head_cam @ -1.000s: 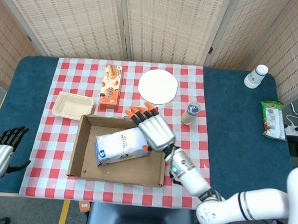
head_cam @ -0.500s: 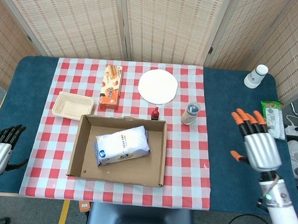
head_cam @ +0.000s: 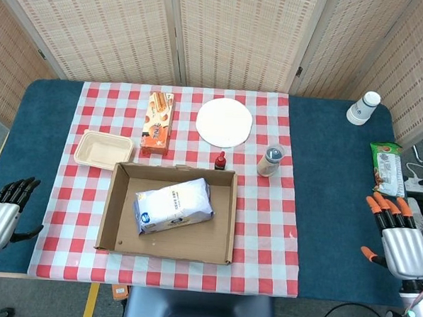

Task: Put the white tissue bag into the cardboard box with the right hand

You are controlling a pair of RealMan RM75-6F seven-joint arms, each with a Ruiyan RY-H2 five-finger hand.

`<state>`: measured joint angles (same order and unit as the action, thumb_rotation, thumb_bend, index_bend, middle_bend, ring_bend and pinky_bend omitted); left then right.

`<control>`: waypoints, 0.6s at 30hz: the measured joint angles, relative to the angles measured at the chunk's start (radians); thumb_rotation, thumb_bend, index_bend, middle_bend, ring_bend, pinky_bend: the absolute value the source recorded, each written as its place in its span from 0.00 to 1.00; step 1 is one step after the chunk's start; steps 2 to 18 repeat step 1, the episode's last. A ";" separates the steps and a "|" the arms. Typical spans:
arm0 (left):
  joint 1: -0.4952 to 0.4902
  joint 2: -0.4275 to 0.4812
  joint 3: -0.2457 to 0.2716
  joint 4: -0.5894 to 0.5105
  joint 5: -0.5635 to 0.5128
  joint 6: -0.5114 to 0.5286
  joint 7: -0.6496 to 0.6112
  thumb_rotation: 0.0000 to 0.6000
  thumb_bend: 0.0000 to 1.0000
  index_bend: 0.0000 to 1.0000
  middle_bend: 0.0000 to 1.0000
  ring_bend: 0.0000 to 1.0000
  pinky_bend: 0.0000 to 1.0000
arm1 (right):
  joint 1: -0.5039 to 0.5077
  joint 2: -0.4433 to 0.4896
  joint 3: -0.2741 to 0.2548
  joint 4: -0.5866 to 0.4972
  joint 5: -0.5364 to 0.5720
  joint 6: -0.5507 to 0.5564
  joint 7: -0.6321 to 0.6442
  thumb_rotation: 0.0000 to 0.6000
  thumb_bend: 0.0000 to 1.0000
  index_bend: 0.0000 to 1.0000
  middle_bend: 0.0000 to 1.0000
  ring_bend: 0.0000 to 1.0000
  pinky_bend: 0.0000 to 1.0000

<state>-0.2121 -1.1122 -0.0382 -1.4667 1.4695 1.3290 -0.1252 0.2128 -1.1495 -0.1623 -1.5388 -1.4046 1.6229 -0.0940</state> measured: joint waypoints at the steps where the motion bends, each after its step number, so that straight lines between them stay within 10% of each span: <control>1: 0.000 0.000 0.000 -0.001 0.000 0.001 0.000 1.00 0.21 0.00 0.00 0.00 0.07 | -0.003 -0.004 0.005 0.005 -0.003 -0.005 0.009 1.00 0.00 0.00 0.00 0.00 0.00; 18: 0.000 0.000 0.000 -0.001 0.000 0.001 0.000 1.00 0.21 0.00 0.00 0.00 0.07 | -0.003 -0.004 0.005 0.005 -0.003 -0.005 0.009 1.00 0.00 0.00 0.00 0.00 0.00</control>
